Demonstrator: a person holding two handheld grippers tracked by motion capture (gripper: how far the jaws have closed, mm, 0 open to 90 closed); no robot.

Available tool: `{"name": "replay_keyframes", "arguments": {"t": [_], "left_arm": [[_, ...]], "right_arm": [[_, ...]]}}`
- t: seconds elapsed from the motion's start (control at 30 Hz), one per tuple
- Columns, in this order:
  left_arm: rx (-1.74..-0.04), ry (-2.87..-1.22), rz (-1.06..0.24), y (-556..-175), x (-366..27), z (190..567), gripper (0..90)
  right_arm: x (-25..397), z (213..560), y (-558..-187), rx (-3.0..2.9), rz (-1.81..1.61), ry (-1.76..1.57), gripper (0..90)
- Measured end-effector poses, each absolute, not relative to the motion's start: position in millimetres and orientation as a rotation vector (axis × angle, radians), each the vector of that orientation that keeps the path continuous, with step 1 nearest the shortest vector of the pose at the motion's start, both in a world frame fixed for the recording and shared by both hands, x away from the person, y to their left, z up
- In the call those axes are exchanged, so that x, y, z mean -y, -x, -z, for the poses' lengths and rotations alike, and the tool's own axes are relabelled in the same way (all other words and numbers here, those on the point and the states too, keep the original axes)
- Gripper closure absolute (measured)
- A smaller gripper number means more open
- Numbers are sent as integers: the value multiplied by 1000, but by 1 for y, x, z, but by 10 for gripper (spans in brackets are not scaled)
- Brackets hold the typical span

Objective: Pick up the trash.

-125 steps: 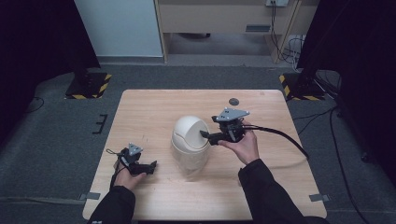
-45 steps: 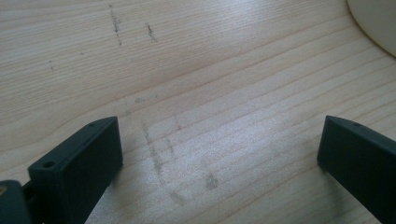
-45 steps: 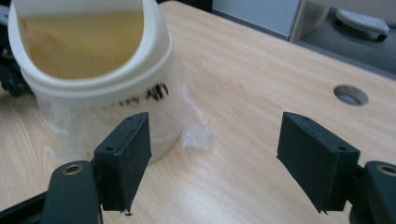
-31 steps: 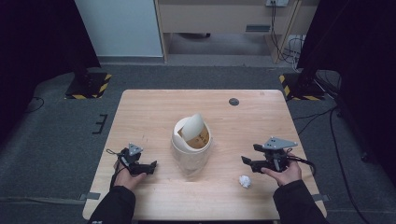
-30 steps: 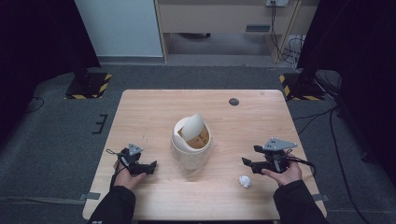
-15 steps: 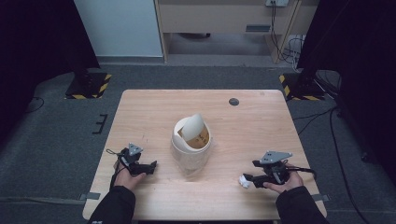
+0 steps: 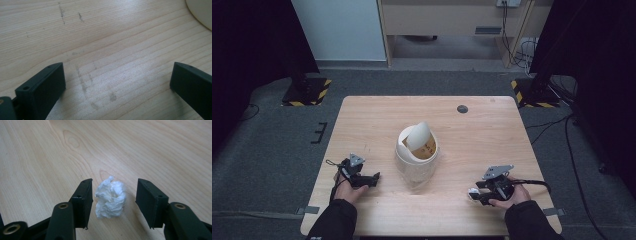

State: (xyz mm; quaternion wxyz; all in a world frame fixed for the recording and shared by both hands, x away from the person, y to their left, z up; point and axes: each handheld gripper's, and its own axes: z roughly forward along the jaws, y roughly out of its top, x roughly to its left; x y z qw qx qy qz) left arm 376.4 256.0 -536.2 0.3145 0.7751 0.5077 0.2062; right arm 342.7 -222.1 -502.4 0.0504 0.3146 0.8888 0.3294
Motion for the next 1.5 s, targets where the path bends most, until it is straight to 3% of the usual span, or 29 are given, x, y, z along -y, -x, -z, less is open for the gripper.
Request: {"name": "replay_keyframes", "arguments": {"t": [0.37,0.67,1.5], "left_arm": [[-1338,-2043,-544,-376,-256,536,0],[-1338,-2043,-544,-376,-256,536,0],[-1338,-2043,-543,-376,-256,536,0]], "right_arm": [[217,510,-344,-2757,-918,-942,546],[217,509,-345,-2758,-888,-979,648],[227,479,-355,-2531,-1150,-1038,657]]}}
